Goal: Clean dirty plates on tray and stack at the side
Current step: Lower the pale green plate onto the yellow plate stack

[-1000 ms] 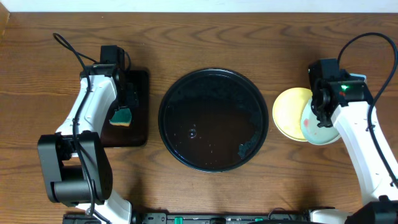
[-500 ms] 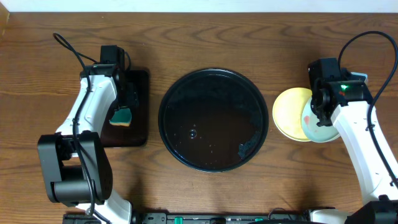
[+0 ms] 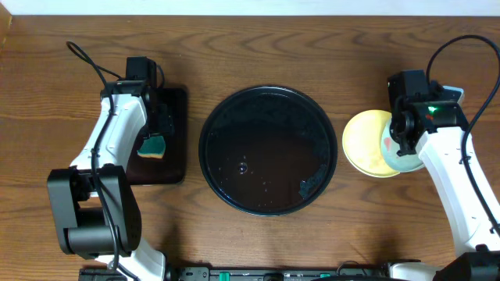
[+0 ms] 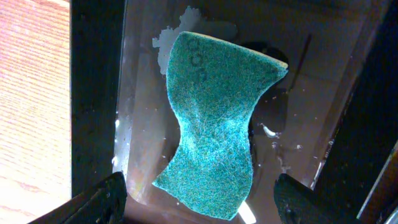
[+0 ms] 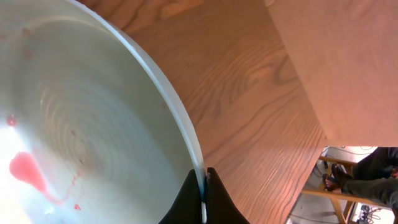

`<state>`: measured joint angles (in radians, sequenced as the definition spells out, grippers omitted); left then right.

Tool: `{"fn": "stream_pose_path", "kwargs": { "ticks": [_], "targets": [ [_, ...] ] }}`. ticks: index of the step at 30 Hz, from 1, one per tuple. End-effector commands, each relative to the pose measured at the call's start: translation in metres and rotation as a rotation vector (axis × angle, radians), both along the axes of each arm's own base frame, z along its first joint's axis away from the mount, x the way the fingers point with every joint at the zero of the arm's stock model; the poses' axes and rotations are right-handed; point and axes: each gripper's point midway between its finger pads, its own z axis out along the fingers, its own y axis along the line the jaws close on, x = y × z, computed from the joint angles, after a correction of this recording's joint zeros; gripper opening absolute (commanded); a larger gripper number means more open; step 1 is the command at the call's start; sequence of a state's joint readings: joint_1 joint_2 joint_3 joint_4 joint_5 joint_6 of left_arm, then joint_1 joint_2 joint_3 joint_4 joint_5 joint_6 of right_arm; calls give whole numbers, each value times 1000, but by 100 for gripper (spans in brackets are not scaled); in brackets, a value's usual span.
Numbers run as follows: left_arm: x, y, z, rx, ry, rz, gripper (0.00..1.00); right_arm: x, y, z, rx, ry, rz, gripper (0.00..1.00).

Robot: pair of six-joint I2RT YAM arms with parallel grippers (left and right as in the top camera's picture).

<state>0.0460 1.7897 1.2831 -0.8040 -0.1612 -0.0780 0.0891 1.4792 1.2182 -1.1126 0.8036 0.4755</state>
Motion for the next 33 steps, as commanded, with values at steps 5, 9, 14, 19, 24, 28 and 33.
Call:
{"fn": "stream_pose_path", "kwargs": {
  "ticks": [5, 9, 14, 19, 24, 28, 33],
  "targets": [
    [-4, 3, -5, 11, 18, 7, 76, 15, -11, 24, -157, -20, 48, 1],
    [-4, 3, -5, 11, 18, 7, 76, 18, -3, 26, -169, -25, 73, 1],
    [-4, 3, -5, 11, 18, 7, 77, 19, 5, 24, -153, -31, 88, 1],
    [-4, 3, -5, 11, 18, 7, 77, 21, 13, 15, -84, -26, 107, 1],
    [-4, 3, -5, 11, 18, 7, 77, 23, 14, 14, -76, -37, 109, 1],
    [-4, 3, -5, 11, 18, 7, 76, 25, 15, 14, -71, -46, 109, 1],
    [-4, 3, -5, 11, 18, 7, 76, 24, 15, 14, -68, -43, 111, 1]
  ]
}}
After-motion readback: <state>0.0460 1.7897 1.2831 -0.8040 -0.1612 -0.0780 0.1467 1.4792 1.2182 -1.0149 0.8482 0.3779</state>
